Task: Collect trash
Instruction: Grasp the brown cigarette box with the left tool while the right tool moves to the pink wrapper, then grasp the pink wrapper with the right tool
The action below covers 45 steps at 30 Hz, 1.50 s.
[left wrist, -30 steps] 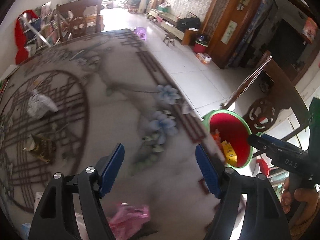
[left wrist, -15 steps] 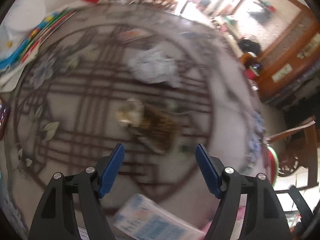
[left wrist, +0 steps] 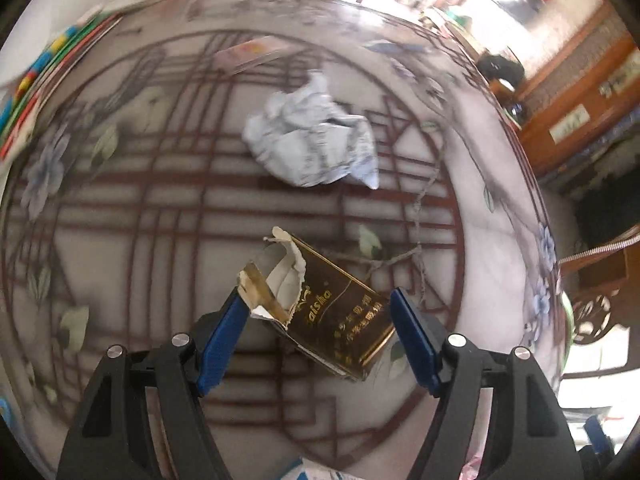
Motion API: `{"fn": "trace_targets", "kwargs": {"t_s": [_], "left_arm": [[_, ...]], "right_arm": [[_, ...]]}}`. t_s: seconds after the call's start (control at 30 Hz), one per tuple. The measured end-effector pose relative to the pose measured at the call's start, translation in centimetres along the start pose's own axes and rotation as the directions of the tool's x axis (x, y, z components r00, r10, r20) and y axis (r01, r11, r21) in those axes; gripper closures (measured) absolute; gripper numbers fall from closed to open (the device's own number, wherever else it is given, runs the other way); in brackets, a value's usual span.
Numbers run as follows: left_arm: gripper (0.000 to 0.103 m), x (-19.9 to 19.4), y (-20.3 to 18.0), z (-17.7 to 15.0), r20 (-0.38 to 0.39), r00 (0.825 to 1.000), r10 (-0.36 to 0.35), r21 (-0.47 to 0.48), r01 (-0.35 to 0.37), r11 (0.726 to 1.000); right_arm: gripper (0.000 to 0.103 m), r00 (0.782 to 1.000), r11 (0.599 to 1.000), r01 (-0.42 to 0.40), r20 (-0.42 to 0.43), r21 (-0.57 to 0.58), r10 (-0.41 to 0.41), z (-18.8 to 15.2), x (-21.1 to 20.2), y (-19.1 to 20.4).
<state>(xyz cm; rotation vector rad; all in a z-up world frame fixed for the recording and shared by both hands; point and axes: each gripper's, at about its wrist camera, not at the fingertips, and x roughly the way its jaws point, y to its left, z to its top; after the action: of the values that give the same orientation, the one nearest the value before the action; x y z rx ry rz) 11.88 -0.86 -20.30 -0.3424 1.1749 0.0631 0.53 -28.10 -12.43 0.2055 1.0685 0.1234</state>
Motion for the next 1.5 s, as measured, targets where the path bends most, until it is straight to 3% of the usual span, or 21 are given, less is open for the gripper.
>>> {"fn": "trace_targets", "kwargs": {"t_s": [0.1,0.13,0.33,0.63,1.0,1.2,1.23,1.3,1.37,1.5], "left_arm": [[0.048,0.0,-0.9,0.2,0.014,1.000,0.000,0.078,-0.001,0.997],[0.069,0.0,-1.1,0.2,0.006,1.000,-0.014,0.096,0.014,0.995],[0.089,-0.7,-0.8,0.0,-0.019,0.994,-0.108,0.105,0.110,0.988],[0.091,-5.2,-0.4,-1.0,0.050,0.983,-0.174,0.140,0.166,0.976],[0.091,-7.0,-0.8,-2.1,0.088,0.980,-0.180,0.172,0.163,0.972],[0.091,-8.1,-1.0,-2.8,0.108,0.978,-0.180,0.183,0.159,0.970],[0.091,-8.2,-0.9,-2.8,0.110,0.977,-0.182,0.181,0.160,0.970],[0.091,-8.5,-0.8,-3.0,0.115,0.976,-0.185,0.178,0.163,0.970],[0.091,-8.7,-0.7,-3.3,0.112,0.976,-0.188,0.179,0.166,0.970],[0.091,-9.3,-0.5,-3.6,0.118,0.974,-0.195,0.177,0.172,0.969]], "right_arm": [[0.021,1.000,1.000,0.007,-0.005,0.000,-0.007,-0.1,0.1,0.4],[0.021,1.000,1.000,0.007,-0.006,0.000,-0.007,-0.1,0.2,0.4],[0.021,1.000,1.000,0.006,-0.012,-0.005,-0.006,0.0,0.4,1.0],[0.018,0.999,1.000,-0.019,-0.041,-0.017,0.019,-0.1,1.3,1.9],[0.015,0.973,0.994,-0.105,-0.201,0.035,0.110,-2.7,5.2,2.7],[0.015,0.966,0.995,-0.099,-0.241,-0.022,0.091,-3.6,6.7,4.1],[0.018,0.966,0.994,-0.105,-0.241,-0.028,0.096,-3.7,6.7,4.3],[0.038,0.966,0.993,-0.109,-0.241,-0.044,0.095,-3.9,6.7,4.5],[0.050,0.963,0.992,-0.114,-0.250,-0.058,0.096,-3.9,6.9,4.8],[0.065,0.970,0.991,-0.125,-0.216,-0.054,0.111,-3.5,6.0,4.7]]}}
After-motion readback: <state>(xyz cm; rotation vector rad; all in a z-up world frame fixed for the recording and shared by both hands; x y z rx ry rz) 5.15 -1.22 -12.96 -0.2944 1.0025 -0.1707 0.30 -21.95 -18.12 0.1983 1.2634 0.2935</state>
